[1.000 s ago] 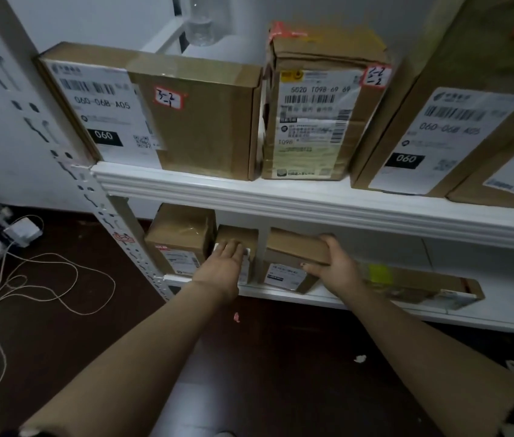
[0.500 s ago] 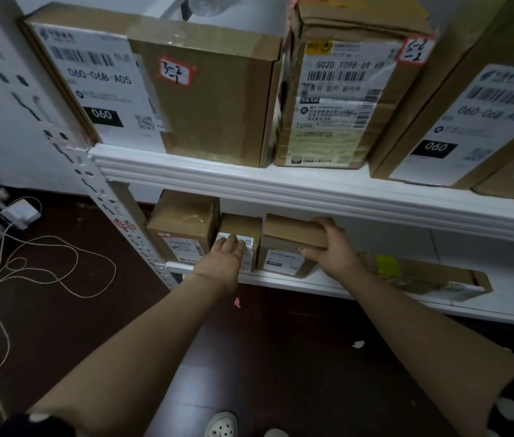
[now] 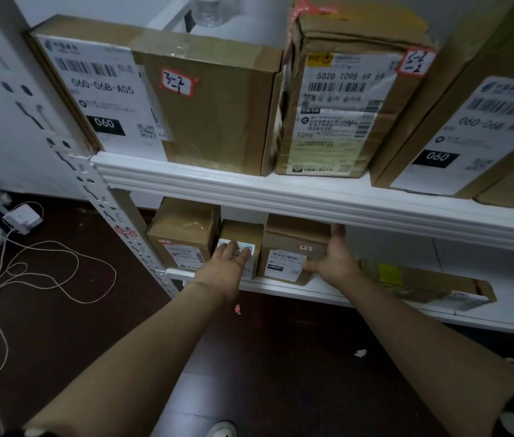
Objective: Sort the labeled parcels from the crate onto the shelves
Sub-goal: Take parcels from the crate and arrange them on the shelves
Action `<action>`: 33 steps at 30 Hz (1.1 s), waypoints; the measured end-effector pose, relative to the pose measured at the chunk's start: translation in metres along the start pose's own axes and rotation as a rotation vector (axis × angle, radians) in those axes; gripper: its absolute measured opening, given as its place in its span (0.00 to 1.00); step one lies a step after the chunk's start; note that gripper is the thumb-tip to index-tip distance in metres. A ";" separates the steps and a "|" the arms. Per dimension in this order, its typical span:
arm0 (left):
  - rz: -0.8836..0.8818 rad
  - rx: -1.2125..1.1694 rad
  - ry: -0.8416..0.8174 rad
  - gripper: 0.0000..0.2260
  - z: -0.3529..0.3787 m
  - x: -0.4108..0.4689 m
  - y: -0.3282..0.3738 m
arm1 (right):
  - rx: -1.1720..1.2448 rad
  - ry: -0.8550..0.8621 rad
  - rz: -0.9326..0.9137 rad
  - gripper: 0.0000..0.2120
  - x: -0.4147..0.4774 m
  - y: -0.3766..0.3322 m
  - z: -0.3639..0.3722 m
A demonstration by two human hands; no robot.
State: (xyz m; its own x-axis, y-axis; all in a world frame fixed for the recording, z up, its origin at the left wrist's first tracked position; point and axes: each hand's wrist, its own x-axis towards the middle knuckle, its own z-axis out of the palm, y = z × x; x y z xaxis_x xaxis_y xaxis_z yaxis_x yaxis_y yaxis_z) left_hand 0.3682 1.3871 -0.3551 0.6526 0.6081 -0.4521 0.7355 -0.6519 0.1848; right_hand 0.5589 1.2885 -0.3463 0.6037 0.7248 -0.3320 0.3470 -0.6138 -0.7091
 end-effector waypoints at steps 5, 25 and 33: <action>-0.013 -0.009 0.017 0.37 0.001 0.001 0.002 | 0.011 -0.003 0.003 0.45 0.002 0.002 0.001; -0.023 0.086 0.048 0.33 -0.037 -0.081 0.051 | -0.034 0.018 0.056 0.39 -0.095 0.003 -0.044; 0.294 0.236 -0.041 0.34 -0.055 -0.126 0.128 | -0.018 0.207 0.170 0.38 -0.204 0.031 -0.098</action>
State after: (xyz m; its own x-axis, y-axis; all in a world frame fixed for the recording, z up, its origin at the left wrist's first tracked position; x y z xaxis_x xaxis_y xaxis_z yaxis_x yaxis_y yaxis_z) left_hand 0.3900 1.2518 -0.2261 0.8181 0.3640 -0.4453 0.4525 -0.8852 0.1077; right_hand 0.5169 1.0910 -0.2397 0.7877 0.5324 -0.3100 0.2394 -0.7281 -0.6423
